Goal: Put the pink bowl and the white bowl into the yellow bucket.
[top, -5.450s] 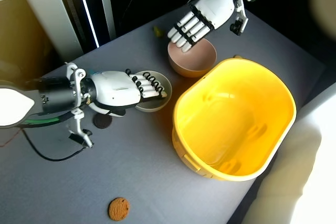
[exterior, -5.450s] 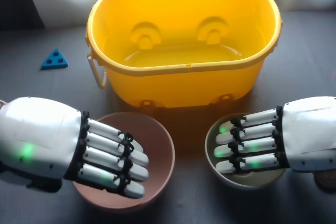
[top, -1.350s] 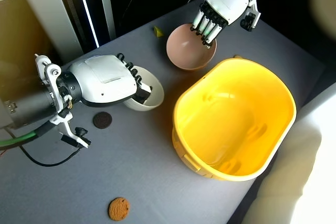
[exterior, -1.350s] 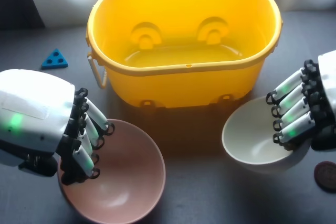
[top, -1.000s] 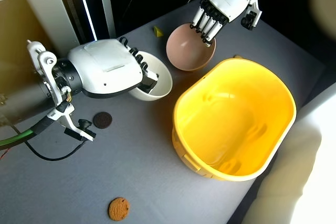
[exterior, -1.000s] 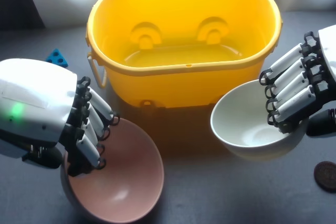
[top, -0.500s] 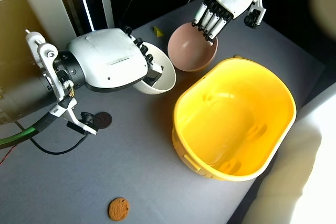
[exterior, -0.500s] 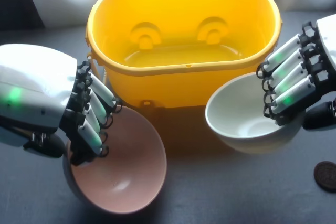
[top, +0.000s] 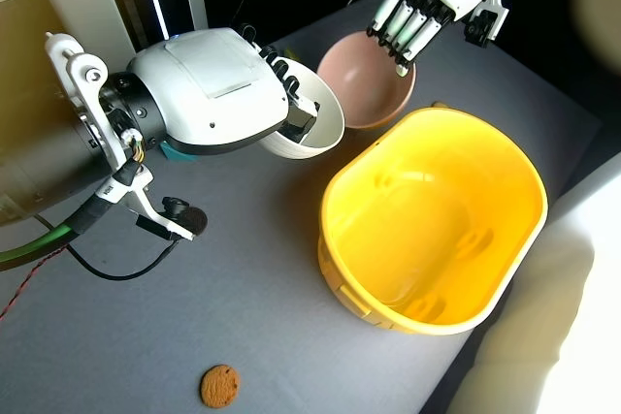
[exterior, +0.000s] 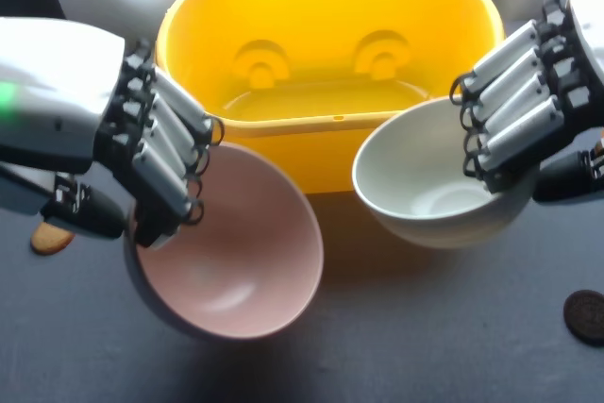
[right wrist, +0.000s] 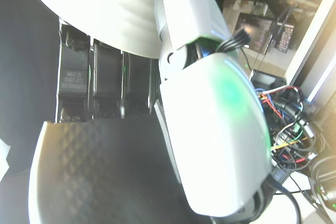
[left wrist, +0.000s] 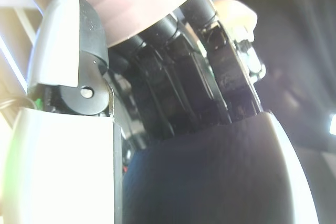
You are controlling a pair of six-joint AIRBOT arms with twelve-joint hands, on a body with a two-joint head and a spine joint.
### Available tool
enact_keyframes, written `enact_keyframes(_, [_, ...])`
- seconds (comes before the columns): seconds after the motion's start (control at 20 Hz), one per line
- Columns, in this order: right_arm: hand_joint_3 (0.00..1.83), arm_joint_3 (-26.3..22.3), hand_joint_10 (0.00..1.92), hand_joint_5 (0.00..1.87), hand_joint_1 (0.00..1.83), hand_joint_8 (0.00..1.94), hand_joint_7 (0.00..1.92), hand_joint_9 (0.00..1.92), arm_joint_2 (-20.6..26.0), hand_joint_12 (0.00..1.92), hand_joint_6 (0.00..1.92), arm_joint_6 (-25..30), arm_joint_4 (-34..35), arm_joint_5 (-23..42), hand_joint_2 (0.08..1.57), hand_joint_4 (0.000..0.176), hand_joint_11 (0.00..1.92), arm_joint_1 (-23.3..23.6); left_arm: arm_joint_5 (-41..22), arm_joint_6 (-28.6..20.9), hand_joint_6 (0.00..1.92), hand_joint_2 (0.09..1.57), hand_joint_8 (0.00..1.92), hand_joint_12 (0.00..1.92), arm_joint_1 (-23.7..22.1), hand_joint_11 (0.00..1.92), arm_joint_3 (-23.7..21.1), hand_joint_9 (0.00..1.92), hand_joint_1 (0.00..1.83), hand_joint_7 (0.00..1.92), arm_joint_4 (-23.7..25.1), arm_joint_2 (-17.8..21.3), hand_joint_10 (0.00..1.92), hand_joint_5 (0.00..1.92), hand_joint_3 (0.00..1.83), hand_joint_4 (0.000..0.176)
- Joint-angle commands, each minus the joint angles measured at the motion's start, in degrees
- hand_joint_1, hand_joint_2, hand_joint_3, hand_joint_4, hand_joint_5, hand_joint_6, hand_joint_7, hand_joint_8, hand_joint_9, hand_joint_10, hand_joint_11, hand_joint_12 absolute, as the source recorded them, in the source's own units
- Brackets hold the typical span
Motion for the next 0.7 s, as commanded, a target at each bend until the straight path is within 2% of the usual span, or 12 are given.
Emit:
enact_keyframes(0.0, [0.00, -0.09, 1.19, 0.79, 1.37, 0.91, 0.99, 0.92, 0.77, 1.13, 1.21, -0.20, 5.49, 3.04, 1.13, 0.000, 0.73, 0.86, -3.36, -0.46, 1.09, 1.10, 0.82, 1.01, -0.84, 0.67, 0.41, 0.90, 1.37, 1.06, -5.96, 0.66, 1.11, 0.93, 0.00, 0.000])
enact_keyframes(0.15, [0.00, -0.07, 1.18, 0.77, 1.37, 0.93, 0.98, 0.93, 0.83, 1.13, 1.23, -1.48, 5.51, 1.56, 1.14, 0.000, 0.75, 1.56, -3.92, -1.03, 1.14, 1.11, 0.82, 1.04, -1.48, 0.67, 1.35, 0.90, 1.37, 1.05, -6.61, 0.04, 1.12, 0.91, 0.00, 0.000])
enact_keyframes(0.35, [0.00, -0.06, 1.19, 0.76, 1.37, 0.95, 0.96, 0.92, 0.97, 1.13, 1.25, -6.76, 6.57, -0.70, 1.14, 0.000, 0.74, 3.31, -3.93, -2.10, 1.12, 1.11, 0.81, 1.09, -1.73, 0.60, 3.51, 0.89, 1.37, 1.06, -8.93, -0.88, 1.14, 0.91, 0.00, 0.000])
enact_keyframes(0.4, [0.00, -0.06, 1.20, 0.76, 1.37, 0.93, 0.97, 0.92, 0.97, 1.14, 1.24, -7.70, 6.81, -1.22, 1.14, 0.000, 0.75, 3.93, -3.93, -2.53, 1.09, 1.10, 0.80, 1.09, -1.90, 0.60, 4.06, 0.89, 1.37, 1.06, -9.54, -1.17, 1.13, 0.94, 0.00, 0.000])
enact_keyframes(0.45, [0.00, -0.06, 1.21, 0.75, 1.37, 0.95, 0.96, 0.91, 0.97, 1.14, 1.27, -8.95, 7.31, -1.95, 1.15, 0.000, 0.73, 4.92, -3.93, -2.79, 1.16, 1.12, 0.87, 1.07, -2.24, 0.64, 4.63, 0.87, 1.37, 1.01, -9.99, -1.55, 1.17, 0.90, 0.00, 0.000])
enact_keyframes(0.5, [0.00, -0.04, 1.20, 0.75, 1.37, 0.94, 0.96, 0.92, 0.97, 1.15, 1.25, -9.52, 7.56, -2.32, 1.14, 0.000, 0.74, 5.51, -3.93, -2.94, 1.15, 1.12, 0.85, 1.03, -2.54, 0.66, 4.96, 0.88, 1.37, 1.03, -10.09, -1.82, 1.15, 0.90, 0.00, 0.000])
enact_keyframes(0.55, [0.00, 0.04, 1.19, 0.76, 1.37, 0.92, 0.97, 0.93, 0.97, 1.14, 1.24, -10.35, 7.94, -2.74, 1.14, 0.000, 0.73, 6.28, -3.93, -3.13, 1.06, 1.10, 0.82, 1.04, -3.10, 0.63, 5.40, 0.90, 1.37, 1.07, -10.20, -2.25, 1.11, 0.94, 0.00, 0.000])
enact_keyframes(0.65, [0.00, 0.44, 1.20, 0.76, 1.37, 0.92, 0.97, 0.92, 0.97, 1.14, 1.24, -12.07, 8.85, -3.71, 1.14, 0.000, 0.73, 7.23, -3.93, -3.82, 1.12, 1.12, 0.86, 1.07, -4.37, 0.65, 6.54, 0.88, 1.37, 1.03, -11.20, -3.20, 1.15, 0.90, 0.00, 0.000])
